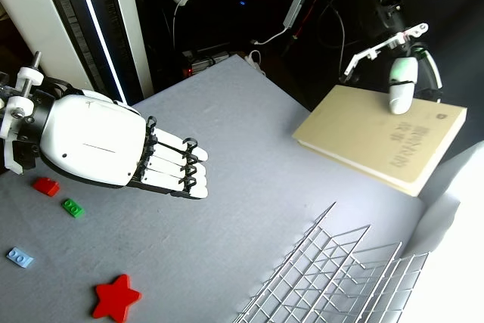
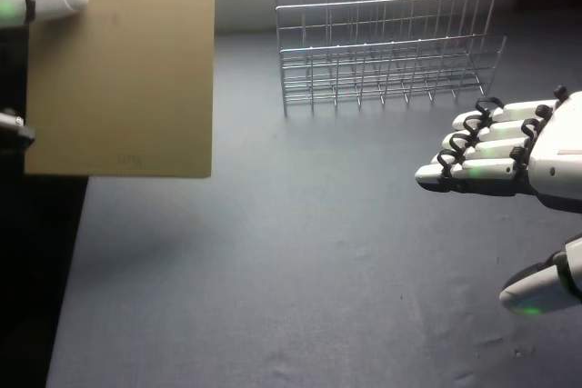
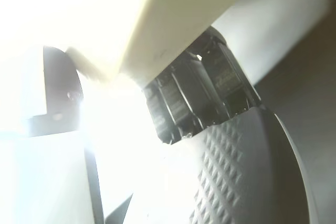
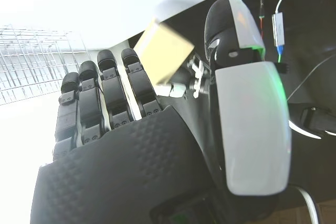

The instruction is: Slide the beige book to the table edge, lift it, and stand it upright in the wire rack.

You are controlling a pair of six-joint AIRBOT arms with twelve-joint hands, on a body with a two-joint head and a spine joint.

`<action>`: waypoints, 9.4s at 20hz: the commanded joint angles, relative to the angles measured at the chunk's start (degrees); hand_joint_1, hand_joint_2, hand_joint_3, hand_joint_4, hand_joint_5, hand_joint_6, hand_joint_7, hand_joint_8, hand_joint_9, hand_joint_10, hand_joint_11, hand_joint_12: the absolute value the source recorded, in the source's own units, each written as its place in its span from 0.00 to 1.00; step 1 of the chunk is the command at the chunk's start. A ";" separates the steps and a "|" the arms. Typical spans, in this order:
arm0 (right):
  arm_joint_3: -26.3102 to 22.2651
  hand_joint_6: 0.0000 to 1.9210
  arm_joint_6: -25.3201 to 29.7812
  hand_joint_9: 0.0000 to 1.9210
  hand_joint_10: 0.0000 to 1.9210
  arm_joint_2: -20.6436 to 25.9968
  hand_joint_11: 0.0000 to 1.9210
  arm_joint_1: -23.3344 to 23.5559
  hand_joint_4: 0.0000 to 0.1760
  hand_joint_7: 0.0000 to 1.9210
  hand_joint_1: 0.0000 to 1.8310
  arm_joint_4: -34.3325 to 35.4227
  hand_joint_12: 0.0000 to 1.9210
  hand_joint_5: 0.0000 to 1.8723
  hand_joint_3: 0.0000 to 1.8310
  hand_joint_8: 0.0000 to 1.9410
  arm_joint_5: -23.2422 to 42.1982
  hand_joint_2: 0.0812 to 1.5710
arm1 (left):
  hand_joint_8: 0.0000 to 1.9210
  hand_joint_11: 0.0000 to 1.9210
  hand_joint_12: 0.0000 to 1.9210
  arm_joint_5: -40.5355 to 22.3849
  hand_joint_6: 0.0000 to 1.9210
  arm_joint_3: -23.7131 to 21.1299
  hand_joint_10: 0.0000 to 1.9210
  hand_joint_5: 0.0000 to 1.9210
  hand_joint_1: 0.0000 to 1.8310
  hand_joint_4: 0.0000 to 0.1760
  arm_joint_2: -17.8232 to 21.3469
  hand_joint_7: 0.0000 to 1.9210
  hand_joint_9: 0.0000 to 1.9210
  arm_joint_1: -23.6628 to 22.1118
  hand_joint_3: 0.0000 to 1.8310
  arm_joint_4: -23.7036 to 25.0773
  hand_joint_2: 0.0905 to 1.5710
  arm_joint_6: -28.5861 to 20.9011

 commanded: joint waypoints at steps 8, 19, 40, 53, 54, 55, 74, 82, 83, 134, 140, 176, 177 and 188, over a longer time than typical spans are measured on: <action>-0.17 0.00 -0.34 0.04 0.00 0.43 0.00 0.42 0.00 0.05 0.11 1.24 0.00 0.03 0.00 0.00 0.19 0.68 | 0.64 0.36 0.85 -1.78 0.47 -0.05 0.64 0.47 0.69 0.00 0.14 0.51 0.49 -10.37 0.00 -1.14 0.71 9.97; -0.27 0.00 -0.70 0.05 0.00 0.91 0.00 0.75 0.00 0.07 0.14 1.28 0.00 0.03 0.00 0.00 -1.22 0.67 | 0.64 0.36 0.87 -16.95 0.48 -1.33 0.67 0.46 0.69 0.00 -4.22 0.52 0.51 -15.18 0.00 -24.68 0.71 40.77; -4.52 0.00 -61.89 0.03 0.01 7.20 0.01 -2.82 0.00 0.05 0.14 58.92 0.01 0.02 0.00 0.00 12.61 0.67 | 0.63 0.36 0.84 -40.69 0.48 3.65 0.62 0.47 0.69 0.00 -12.59 0.52 0.50 -11.70 0.00 -15.34 0.71 37.85; -4.75 0.00 -62.62 0.02 0.00 6.77 0.00 -2.82 0.00 0.04 0.11 58.90 0.00 0.02 0.00 0.00 11.85 0.67 | 0.63 0.35 0.85 -42.76 0.48 0.65 0.64 0.47 0.69 0.00 -13.63 0.52 0.50 -9.21 0.00 -13.70 0.71 35.21; -4.77 0.01 -62.64 0.02 0.00 6.73 0.00 -2.82 0.00 0.04 0.11 58.90 0.00 0.02 0.00 0.00 11.79 0.67 | 0.63 0.35 0.84 -43.37 0.49 0.68 0.63 0.46 0.68 0.00 -14.01 0.51 0.49 -8.71 0.00 -13.70 0.71 34.85; -4.78 0.00 -62.64 0.02 0.00 6.71 0.00 -2.82 0.00 0.04 0.10 58.90 0.00 0.02 0.00 0.00 11.77 0.67 | 0.63 0.35 0.85 -43.64 0.48 0.79 0.63 0.47 0.69 0.00 -14.29 0.52 0.49 -8.44 0.00 -13.70 0.71 34.71; -4.78 0.00 -63.15 0.02 0.00 6.64 0.00 -2.81 0.00 0.03 0.11 58.90 0.00 0.00 0.00 0.00 11.74 0.68 | 0.62 0.37 0.85 -41.17 0.46 9.86 0.64 0.48 0.69 0.00 -18.39 0.53 0.50 -12.25 0.00 -5.61 0.70 29.33; -4.78 0.00 -63.21 0.02 0.00 6.64 0.00 -2.80 0.00 0.03 0.10 58.90 0.00 0.00 0.00 0.00 11.75 0.68 | 0.63 0.36 0.84 -40.96 0.48 12.50 0.63 0.47 0.69 0.00 -22.06 0.52 0.50 -11.85 0.00 -4.42 0.71 26.65; -4.78 0.00 -63.21 0.01 0.00 6.64 0.00 -2.78 0.00 0.03 0.10 58.90 0.00 0.00 0.00 0.00 11.75 0.67 | 0.63 0.36 0.84 -40.96 0.48 13.19 0.63 0.47 0.69 0.00 -22.62 0.52 0.49 -11.85 0.00 -3.84 0.71 25.95; -4.78 0.01 -64.08 0.04 0.01 4.01 0.02 -2.22 0.00 0.04 0.13 58.89 0.01 0.02 0.00 0.00 11.87 0.67 | 0.52 0.39 0.75 -52.39 0.41 35.76 0.55 0.53 0.70 0.00 -38.11 0.56 0.53 -5.44 0.00 1.68 0.67 6.77; -4.78 0.00 -64.09 0.06 0.00 4.01 0.00 -2.21 0.00 0.06 0.13 58.89 0.16 0.05 0.00 0.00 11.96 0.67 | 0.54 0.43 0.76 -54.87 0.48 34.95 0.51 0.49 0.68 0.00 -38.26 0.55 0.56 -5.25 0.00 1.64 0.69 7.22; -4.77 0.00 -64.31 0.02 0.00 1.81 0.00 -1.46 0.00 0.04 0.12 58.91 0.00 0.01 0.00 0.00 12.86 0.69 | 0.48 0.42 0.75 -59.89 0.42 35.56 0.60 0.51 0.74 0.00 -40.63 0.55 0.54 0.88 0.00 -5.94 0.67 8.02; -4.77 0.00 -64.31 0.01 0.00 1.73 0.00 -1.43 0.00 0.03 0.13 58.91 0.00 0.01 0.00 0.00 12.87 0.69 | 0.46 0.42 0.75 -60.00 0.40 35.84 0.61 0.52 0.75 0.00 -40.92 0.56 0.54 0.97 0.00 -5.96 0.67 7.78; -4.78 0.01 -64.31 0.03 0.01 0.83 0.00 -1.14 0.00 0.04 0.12 58.91 0.00 0.02 0.00 0.01 12.97 0.67 | 0.58 0.38 0.79 -60.41 0.48 37.62 0.53 0.48 0.69 0.00 -42.94 0.54 0.53 3.18 0.00 -8.49 0.70 6.50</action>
